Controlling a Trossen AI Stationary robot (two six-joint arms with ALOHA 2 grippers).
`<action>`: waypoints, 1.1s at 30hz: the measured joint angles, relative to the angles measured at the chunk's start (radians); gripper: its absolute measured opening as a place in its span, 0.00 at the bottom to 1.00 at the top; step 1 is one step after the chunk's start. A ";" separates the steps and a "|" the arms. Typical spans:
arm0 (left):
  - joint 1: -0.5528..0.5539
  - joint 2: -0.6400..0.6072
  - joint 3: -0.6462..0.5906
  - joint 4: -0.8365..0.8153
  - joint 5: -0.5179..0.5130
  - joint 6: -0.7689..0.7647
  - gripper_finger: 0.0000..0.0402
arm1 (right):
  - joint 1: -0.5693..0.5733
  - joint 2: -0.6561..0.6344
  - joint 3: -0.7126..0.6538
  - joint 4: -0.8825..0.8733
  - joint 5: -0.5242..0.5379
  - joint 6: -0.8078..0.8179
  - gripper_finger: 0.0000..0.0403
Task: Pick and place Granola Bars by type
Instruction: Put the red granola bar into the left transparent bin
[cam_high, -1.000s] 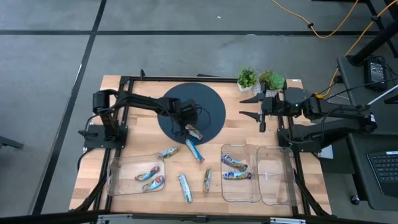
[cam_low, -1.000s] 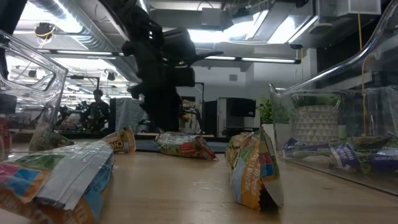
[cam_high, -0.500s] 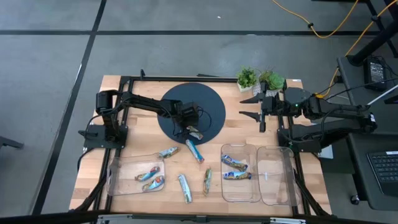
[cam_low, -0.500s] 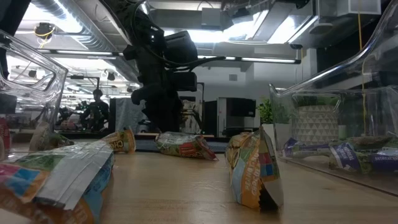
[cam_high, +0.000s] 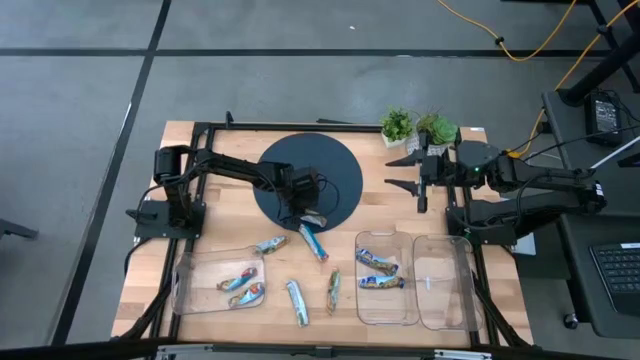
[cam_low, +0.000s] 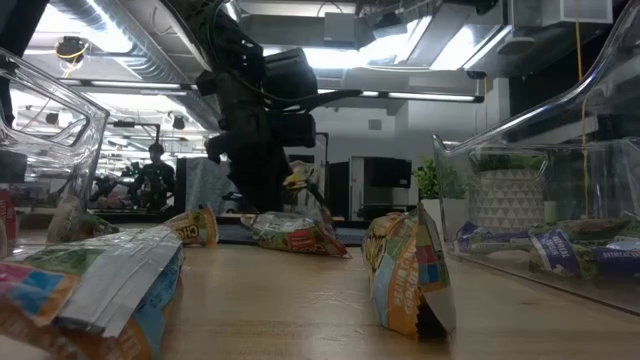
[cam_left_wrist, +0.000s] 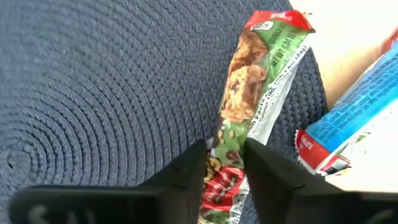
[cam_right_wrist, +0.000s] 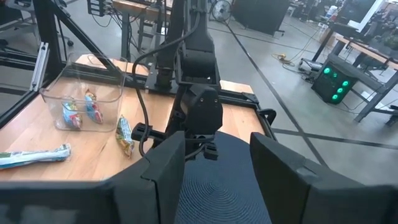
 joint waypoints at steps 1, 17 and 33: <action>0.000 0.000 0.000 -0.001 0.000 -0.007 0.22 | 0.000 0.000 0.000 -0.006 0.000 0.000 0.46; -0.021 -0.072 0.179 -0.113 0.003 -0.112 0.01 | 0.000 0.000 0.001 -0.034 0.002 0.003 0.46; -0.183 -0.339 0.431 -0.130 -0.299 -0.260 0.00 | 0.000 -0.002 0.001 -0.048 0.107 0.008 0.46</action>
